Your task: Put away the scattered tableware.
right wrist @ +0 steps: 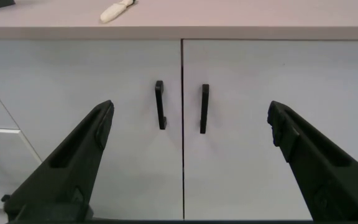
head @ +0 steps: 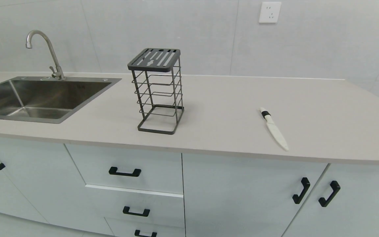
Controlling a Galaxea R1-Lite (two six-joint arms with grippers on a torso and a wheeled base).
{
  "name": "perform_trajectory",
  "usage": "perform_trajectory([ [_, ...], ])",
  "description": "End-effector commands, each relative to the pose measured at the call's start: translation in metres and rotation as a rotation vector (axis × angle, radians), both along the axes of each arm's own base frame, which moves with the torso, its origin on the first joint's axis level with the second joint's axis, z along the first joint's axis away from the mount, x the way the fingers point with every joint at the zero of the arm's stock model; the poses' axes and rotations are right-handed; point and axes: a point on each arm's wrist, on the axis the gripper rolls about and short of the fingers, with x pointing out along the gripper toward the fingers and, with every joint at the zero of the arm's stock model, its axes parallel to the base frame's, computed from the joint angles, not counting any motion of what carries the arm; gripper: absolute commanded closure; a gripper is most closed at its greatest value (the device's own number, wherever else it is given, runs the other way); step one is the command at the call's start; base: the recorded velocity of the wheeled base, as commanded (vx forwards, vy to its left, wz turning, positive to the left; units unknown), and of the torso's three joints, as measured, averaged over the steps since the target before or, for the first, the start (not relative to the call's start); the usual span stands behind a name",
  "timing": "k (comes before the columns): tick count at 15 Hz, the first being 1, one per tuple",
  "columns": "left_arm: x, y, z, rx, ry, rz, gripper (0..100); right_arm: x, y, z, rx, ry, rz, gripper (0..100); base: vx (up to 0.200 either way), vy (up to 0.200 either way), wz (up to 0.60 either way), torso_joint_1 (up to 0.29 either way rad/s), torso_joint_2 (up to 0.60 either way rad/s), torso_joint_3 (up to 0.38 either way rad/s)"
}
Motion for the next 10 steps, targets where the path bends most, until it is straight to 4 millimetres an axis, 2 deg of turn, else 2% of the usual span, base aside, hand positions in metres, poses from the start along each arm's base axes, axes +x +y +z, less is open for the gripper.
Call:
perform_trajectory([
  [1, 0.0001, 0.0, 0.0001, 0.0, 0.002, 0.0, 0, 0.0001, 0.0, 0.0, 0.001, 0.001, 0.001, 0, 0.0, 0.0, 0.0, 0.325, -0.48, -0.256],
  [10, 0.0001, 0.0, 0.0001, -0.004, 0.002, 0.0, 0, 0.0001, 0.0, 0.0, 0.001, 0.001, 0.002, 0, 0.0, 0.0, 0.0, 0.264, -0.51, -0.26],
])
